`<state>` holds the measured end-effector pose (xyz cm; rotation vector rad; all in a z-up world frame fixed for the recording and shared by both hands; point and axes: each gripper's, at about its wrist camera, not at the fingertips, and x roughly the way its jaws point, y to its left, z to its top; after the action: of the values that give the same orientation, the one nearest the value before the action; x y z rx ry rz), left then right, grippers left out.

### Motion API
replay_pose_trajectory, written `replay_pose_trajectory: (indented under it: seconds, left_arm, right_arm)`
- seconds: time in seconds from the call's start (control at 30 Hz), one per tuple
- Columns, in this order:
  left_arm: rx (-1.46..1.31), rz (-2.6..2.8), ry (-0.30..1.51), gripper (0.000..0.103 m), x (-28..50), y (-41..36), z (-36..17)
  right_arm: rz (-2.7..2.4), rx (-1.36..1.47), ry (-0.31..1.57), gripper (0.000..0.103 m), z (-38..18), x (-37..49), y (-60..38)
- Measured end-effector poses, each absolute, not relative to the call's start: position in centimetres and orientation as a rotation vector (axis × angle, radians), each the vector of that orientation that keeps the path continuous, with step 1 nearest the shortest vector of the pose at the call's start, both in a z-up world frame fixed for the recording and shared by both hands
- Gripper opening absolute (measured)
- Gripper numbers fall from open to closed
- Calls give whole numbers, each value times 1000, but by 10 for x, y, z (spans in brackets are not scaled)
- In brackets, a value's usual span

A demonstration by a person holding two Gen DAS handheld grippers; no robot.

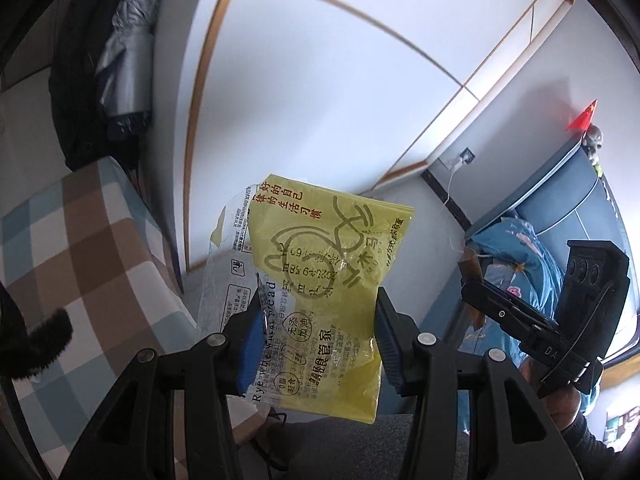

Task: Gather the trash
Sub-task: 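Carry the brown packet and yellow bread bag over to the white bin, then open both grippers to drop the packet and bag into the white bin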

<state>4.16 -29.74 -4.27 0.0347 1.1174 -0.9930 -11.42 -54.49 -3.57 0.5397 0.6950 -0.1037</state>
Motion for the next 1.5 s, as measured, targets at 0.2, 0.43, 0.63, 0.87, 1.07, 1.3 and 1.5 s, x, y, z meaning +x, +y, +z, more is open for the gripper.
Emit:
replay_pose_trajectory:
  seconds: [0.2,0.43,0.63,0.87,1.07,1.3,1.5]
  left_arm:
    - [21,-1022,1318,44,56,-332,-90]
    - [40,-1034,1518,44,63,-375,-137]
    - [60,-1004,1632,44,65,-404,-170]
    - [87,-957,1768,44,66,-422,-207]
    - [117,-909,1832,54,64,-434,-222]
    - [125,-841,1830,78,71,-435,-224]
    - [127,-816,1791,81,74,-428,-215]
  right_arm:
    - [-156,633,793,48,-98,-112,-572]
    - [-160,757,883,48,-164,-112,-589]
    - [-171,825,976,48,-212,-105,-589]
    - [-158,891,1044,48,-253,-91,-582]
    - [-152,908,1085,48,-268,-73,-582]
    - [-127,937,1100,48,-285,-71,-579]
    - [-100,936,1115,48,-294,-58,-571]
